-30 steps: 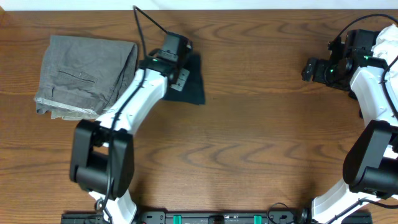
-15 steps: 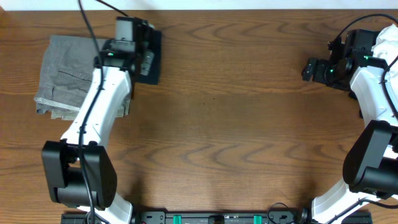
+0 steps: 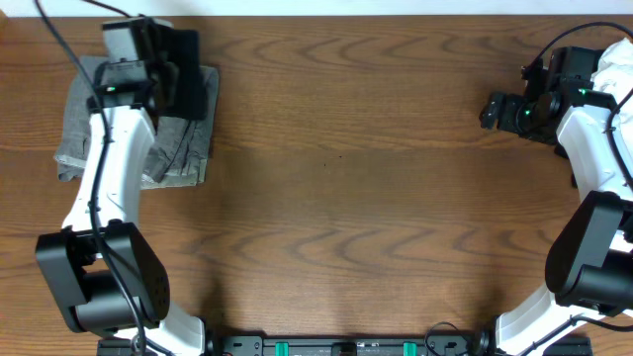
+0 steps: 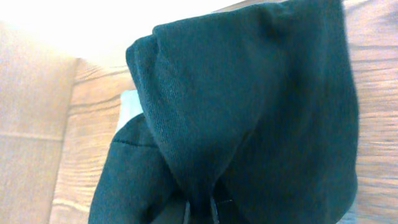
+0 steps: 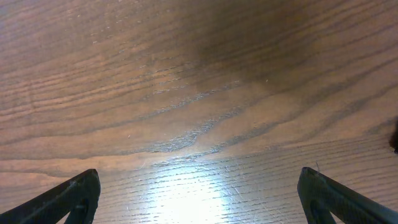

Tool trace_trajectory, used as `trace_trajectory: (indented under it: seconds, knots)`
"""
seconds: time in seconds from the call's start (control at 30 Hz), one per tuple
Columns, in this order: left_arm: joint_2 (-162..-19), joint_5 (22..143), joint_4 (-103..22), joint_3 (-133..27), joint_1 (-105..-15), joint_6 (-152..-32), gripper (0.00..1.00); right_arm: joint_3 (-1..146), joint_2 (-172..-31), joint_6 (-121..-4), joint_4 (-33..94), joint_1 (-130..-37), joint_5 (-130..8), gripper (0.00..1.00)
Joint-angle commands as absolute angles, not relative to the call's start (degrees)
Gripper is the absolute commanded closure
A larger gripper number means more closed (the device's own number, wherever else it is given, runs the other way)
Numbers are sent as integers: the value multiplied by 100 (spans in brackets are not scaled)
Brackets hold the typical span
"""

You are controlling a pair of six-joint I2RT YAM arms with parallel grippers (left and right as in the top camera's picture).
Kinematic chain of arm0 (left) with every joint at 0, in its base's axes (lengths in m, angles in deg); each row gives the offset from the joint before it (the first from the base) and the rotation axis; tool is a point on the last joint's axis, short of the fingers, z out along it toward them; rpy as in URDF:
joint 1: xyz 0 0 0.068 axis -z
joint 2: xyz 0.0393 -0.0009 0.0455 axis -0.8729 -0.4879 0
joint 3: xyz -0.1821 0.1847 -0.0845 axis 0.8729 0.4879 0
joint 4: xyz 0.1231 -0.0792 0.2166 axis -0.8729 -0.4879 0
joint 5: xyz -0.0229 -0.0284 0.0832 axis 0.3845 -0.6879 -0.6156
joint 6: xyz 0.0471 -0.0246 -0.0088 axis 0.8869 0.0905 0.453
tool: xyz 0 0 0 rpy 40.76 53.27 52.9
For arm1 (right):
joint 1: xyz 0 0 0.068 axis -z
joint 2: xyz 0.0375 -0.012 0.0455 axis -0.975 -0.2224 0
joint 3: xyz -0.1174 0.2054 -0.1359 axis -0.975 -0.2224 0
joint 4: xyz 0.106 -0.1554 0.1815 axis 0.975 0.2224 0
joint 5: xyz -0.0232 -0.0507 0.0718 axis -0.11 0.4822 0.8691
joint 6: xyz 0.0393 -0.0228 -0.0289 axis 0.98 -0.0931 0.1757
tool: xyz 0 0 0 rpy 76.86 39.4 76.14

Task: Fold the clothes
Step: 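Lower the black bundle onto the folded grey garment with the left gripper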

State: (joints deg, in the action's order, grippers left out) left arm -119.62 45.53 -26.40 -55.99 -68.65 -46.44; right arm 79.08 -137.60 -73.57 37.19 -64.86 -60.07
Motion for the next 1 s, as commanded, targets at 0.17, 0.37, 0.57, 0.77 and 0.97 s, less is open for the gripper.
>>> trace_trajectory:
  seconds: [0.17,0.37,0.57,0.77,0.97]
  knots:
    - [-12289,4546,-2500,-5761,-7458,-4491,94,7921,-13799,-7365,3725,-6479,-6040,1]
    - [-12711,4544,-2422,-5761,-7930,-4502,86,7921,-13799,-7367,3725,-6479,-6040,1]
    - [-12709,4492,-2153,-5761,-8343,-5236,58,7921,-13799,-7365,3723,-6479,-6040,1]
    - [-12108,5073,-2190,-5763,-8594,-6873,44,7921,-13799,-7365,3725,-6479,-6040,1]
    - [-11916,7333,-2723,-5754,-8603,-7247,86,7921,-13799,-7365,3725,-6479,-6040,1]
